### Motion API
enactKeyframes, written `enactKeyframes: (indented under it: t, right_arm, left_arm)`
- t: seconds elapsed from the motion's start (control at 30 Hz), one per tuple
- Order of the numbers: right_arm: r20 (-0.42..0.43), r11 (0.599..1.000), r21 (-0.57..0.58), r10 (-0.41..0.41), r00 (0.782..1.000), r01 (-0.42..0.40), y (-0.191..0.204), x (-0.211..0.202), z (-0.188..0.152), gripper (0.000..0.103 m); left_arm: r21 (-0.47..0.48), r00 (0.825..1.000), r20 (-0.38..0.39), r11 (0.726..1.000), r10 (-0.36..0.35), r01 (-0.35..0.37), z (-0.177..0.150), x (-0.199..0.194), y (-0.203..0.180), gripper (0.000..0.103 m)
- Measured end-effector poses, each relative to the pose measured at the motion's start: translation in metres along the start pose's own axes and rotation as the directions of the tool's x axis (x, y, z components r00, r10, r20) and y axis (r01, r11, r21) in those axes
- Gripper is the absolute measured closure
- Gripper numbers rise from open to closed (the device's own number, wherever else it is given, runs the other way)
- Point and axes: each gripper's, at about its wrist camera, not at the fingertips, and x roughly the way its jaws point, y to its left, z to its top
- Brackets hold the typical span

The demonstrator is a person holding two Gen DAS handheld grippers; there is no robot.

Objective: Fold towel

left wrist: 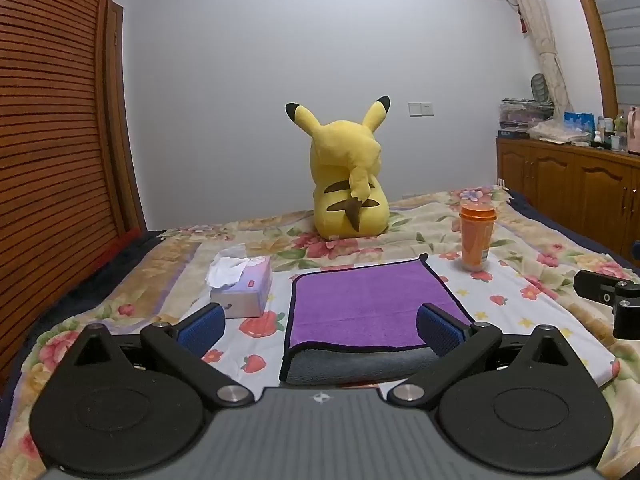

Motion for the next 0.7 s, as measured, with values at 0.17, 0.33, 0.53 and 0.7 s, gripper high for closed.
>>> enactKeyframes:
  t: [0.17,0.33,0.53,0.7]
  right_arm:
    - [0.0,1.0,-0.002,-0.001,1.0,0.001,0.0001,0.0001,-0.0003,0.0]
    - [-0.002,1.0,-0.001,-0.001,1.0,0.001,-0.0002,0.0005,-0.0006,0.0]
    - [-0.002,1.0,0.0,-0.002,1.0,0.002,-0.0009,0.0011,-0.0008,0.0]
    - [-0.003,1.0,0.001,-0.002,1.0,0.002,-0.0005,0.0006,-0.0007,0.0]
  left_arm:
    - [-0.004,1.0,-0.003,1.0,-0.001,0.001,0.0002,-0.0003,-0.0003,0.0]
    - [-0.009,1.0,-0.004,1.0,-0.002,0.002,0.0003,-0.0002,0.0003,0.0]
    - [-0.011,1.0,-0.005,1.0,-0.003,0.002,0.0003,-0.0002,0.0006,0.0]
    - [-0.012,1.0,-0.005,1.0,-0.003,0.003,0.0002,-0.0002,0.0006,0.0]
